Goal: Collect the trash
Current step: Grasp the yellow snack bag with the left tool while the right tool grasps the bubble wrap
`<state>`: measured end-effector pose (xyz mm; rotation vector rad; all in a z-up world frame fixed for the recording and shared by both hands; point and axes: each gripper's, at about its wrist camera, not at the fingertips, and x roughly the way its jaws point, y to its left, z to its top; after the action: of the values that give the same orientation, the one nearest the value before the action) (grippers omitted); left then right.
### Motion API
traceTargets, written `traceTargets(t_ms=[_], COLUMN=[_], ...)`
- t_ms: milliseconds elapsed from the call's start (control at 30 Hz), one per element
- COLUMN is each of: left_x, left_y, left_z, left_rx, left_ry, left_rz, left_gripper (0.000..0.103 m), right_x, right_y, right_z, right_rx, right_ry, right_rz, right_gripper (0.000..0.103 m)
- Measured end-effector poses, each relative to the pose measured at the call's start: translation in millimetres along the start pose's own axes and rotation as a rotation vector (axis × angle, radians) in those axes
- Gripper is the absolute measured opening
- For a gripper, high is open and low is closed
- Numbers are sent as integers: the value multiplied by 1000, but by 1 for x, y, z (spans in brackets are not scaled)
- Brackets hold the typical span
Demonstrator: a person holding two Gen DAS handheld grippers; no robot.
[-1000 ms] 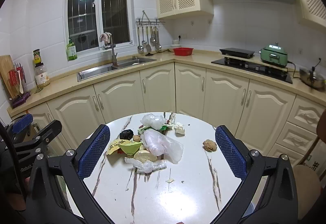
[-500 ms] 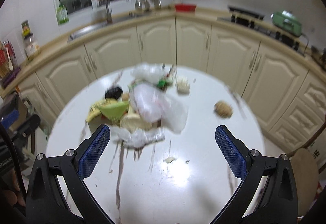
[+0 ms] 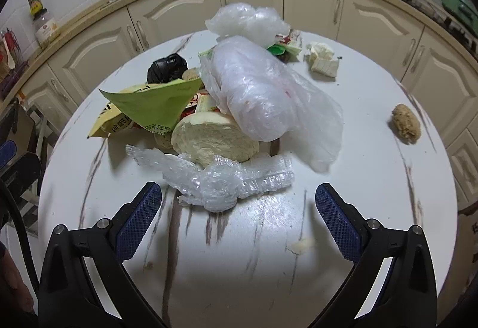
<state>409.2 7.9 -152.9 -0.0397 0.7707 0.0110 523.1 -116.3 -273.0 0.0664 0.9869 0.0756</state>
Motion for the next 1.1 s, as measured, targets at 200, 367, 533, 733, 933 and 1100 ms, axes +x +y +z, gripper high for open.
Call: traceTargets(t_ms=[200,367,533,733,933,1100], left_x=[28,52,73,98,120,120], left_y=[4,1,-5,-6,-5,4], left_z=[9,16,23,36,40,44], left_rx=[22,63,124,159,164,115], left_ry=[36,56,70,64,69,47], left_rz=[-12,-2,6,-5,-49,-79], left_gripper=[102,102,102,91,36,9], right_x=[5,-1,-2,0,0,-2], right_y=[2,-12,-19,-30,-40,-41], right_z=[-3,-5,-4,-2,-1,-3], right_rx=[-60,-53,-39,-16,10,17], right_ry=[-5,-11,-14,-11,-9,-11], right_rz=[-38,-13,13,30,30,36], right_gripper=[43,24,22,22,22,21])
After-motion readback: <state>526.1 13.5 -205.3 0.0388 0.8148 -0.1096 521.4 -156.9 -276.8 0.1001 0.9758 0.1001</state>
